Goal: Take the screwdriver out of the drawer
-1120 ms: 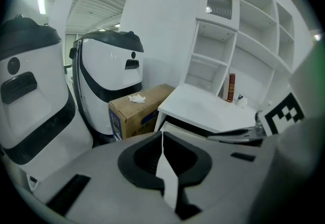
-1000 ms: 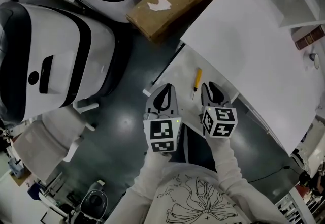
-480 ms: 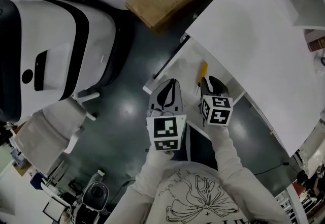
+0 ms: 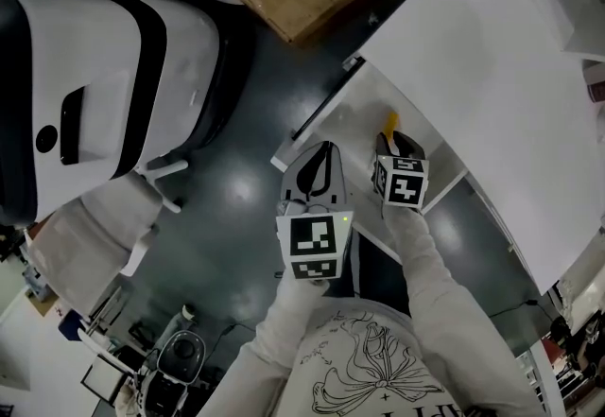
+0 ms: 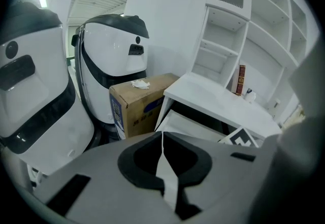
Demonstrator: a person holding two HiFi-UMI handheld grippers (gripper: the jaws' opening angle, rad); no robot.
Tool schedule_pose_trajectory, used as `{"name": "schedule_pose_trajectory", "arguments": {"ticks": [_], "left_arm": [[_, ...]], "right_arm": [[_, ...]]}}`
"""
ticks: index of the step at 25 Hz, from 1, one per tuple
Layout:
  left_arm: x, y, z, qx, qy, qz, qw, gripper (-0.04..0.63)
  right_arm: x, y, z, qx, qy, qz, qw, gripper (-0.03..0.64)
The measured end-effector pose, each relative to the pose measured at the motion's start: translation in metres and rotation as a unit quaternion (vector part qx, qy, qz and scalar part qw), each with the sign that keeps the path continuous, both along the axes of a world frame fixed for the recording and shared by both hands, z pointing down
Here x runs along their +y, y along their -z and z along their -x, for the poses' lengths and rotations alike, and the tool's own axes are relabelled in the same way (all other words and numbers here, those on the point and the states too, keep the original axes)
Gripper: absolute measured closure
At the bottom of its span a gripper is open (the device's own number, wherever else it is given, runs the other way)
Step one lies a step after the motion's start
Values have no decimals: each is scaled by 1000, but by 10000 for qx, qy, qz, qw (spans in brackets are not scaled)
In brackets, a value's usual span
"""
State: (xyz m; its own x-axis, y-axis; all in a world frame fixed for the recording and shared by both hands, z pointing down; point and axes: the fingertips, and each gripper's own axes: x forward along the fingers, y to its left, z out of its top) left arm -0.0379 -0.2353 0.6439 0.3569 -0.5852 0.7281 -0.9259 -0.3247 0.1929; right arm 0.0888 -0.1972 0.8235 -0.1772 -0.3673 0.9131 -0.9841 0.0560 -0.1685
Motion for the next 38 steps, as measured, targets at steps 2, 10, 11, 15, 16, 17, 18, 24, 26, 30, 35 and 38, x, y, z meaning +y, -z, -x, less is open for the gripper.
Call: {"name": "schedule_pose_trajectory", "arguments": {"ticks": [2, 10, 11, 15, 16, 17, 18, 24, 26, 30, 35, 38], "left_arm": [[0, -2, 1, -64, -30, 5, 10000, 584], [1, -10, 3, -37, 6, 72, 10000, 584], [1, -10, 5, -37, 6, 77, 10000, 584], [2, -11, 8, -29, 63, 93, 9999, 584], [2, -11, 9, -34, 72, 93, 9999, 584], [2, -11, 10, -37, 81, 92, 9999, 584], [2, -11, 10, -36, 94, 93, 9999, 584], [1, -1, 15, 148, 256, 8, 9996, 584], [1, 5, 16, 170, 285, -45, 9994, 584], [-3, 21, 13, 212, 281, -215, 9991, 584], [-7, 50, 11, 275, 309, -504, 9979, 584], [-7, 72, 10, 305, 300, -693, 9967, 584]], "right_arm": [[3, -8, -1, 63, -2, 117, 9999, 502], [10, -25, -2, 172, -29, 403, 9990, 502], [11, -27, -2, 181, -31, 446, 9988, 502], [13, -33, -4, 237, 17, 556, 9982, 509], [14, -33, -5, 283, 39, 570, 9980, 517], [14, -33, -6, 340, 64, 584, 9977, 528], [14, -34, -7, 385, 86, 594, 9975, 540], [10, -16, -2, 192, 220, 391, 9988, 541], [6, -1, 2, 217, 341, 228, 9989, 542], [-3, 37, 6, 230, 500, -203, 9983, 543], [-11, 102, 11, 123, 511, -798, 9954, 543], [-15, 144, 7, 105, 425, -1177, 9921, 541]]}}
